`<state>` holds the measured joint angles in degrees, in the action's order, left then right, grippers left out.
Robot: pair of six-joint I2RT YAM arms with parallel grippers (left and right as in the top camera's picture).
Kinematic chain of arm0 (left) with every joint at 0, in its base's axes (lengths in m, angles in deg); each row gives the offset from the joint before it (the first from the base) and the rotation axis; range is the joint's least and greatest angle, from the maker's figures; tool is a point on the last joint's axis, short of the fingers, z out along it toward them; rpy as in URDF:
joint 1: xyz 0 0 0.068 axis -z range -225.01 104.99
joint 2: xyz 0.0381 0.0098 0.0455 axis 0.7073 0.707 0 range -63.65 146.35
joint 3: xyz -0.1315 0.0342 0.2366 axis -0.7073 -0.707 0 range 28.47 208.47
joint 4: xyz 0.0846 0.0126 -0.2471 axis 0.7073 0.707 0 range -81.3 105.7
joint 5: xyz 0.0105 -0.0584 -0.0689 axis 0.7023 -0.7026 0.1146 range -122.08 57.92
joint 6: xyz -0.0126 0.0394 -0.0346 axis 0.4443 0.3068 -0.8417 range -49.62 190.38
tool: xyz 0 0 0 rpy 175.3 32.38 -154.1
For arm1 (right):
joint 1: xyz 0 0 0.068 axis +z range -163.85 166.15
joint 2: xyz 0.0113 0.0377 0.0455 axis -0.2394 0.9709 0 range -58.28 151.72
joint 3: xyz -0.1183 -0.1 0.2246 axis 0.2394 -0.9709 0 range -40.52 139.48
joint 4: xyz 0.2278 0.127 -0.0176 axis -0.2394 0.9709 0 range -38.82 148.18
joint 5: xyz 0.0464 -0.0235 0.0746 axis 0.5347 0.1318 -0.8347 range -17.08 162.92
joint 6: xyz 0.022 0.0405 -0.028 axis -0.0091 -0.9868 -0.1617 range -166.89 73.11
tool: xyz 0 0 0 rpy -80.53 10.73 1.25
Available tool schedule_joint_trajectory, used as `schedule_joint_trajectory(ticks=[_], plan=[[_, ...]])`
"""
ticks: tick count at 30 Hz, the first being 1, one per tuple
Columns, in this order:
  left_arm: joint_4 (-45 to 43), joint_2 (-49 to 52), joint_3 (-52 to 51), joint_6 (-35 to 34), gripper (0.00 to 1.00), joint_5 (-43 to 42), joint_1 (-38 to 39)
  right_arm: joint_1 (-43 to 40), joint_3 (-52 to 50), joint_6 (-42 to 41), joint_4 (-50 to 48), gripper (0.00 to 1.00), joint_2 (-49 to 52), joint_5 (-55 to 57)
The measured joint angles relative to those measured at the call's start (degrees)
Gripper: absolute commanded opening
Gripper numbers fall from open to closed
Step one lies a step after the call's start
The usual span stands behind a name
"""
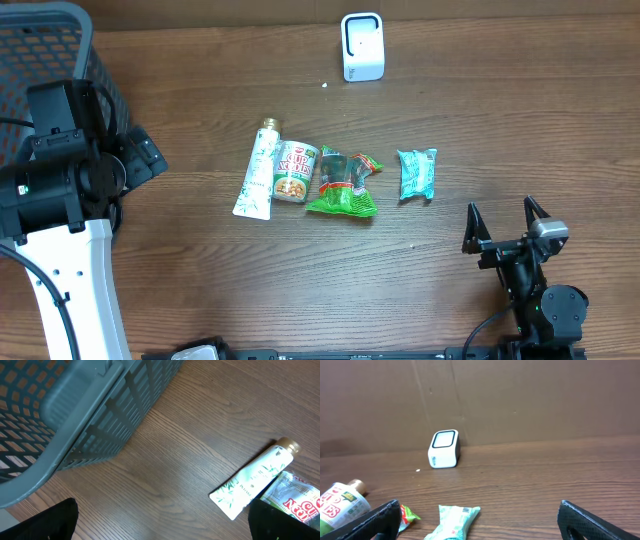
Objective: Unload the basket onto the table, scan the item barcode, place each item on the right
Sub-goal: 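Move the right gripper to the mint-green packet and grasp it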
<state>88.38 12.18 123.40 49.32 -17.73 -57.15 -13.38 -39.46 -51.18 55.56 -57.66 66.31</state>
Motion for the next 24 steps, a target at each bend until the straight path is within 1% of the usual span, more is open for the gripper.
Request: schedule_joint_trajectory(ticks=[5,9,13,17,22,24], plan=[[0.0,0.0,0.0,0.0,1.0,0.0,0.0,0.0,0.0,-0.61,-1.92,1.0,0.0,-2.99],[-0.02,0.0,0.0,0.0,1.0,0.0,0.0,0.0,0.42,-3.96,-1.66,1.0,0.31,-7.26],[-0.02,0.0,0.0,0.0,1.0,0.0,0.0,0.0,4.72,-6.49,-1.7,1.0,5.22,-12.83],[0.0,0.0,0.0,0.0,1.0,-0.09,0.0,0.04,11.65,-8.61,-2.01,1.0,16.63,-18.14],[-0.02,0.0,-0.04,0.0,1.0,-0.2,0.0,0.22,20.59,-9.9,-0.66,1.0,37.09,-22.75],[-0.02,0.0,-0.04,0.0,1.0,-0.17,0.0,0.83,23.39,-10.14,-0.09,1.0,43.06,-24.06]])
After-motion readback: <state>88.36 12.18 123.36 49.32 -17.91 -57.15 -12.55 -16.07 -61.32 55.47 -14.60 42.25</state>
